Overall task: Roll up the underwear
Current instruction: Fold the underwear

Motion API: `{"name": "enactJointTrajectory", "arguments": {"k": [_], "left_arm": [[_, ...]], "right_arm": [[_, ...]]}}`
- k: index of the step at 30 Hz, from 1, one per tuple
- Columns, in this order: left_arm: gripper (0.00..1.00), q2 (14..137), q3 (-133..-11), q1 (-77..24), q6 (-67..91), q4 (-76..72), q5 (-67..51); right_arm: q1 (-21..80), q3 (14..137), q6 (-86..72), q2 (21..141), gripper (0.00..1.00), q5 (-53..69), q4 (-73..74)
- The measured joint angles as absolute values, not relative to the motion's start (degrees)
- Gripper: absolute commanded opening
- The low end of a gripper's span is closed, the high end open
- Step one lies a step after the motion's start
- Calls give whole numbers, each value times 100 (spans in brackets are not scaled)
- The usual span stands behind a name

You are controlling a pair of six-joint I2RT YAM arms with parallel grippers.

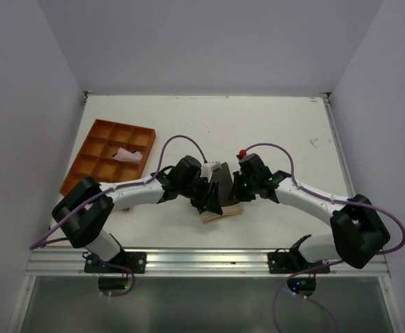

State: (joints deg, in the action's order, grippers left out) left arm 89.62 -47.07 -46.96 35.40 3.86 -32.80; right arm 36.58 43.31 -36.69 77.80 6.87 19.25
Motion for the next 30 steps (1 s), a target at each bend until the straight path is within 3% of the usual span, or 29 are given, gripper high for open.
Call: {"name": "enactJointTrajectory", "arguments": {"k": [30], "left_arm": [[48,9203,-3852,-4703,3540,-51,-3111]], "right_arm": [[3647,3618,-3752,7981,0,735,1732]]}}
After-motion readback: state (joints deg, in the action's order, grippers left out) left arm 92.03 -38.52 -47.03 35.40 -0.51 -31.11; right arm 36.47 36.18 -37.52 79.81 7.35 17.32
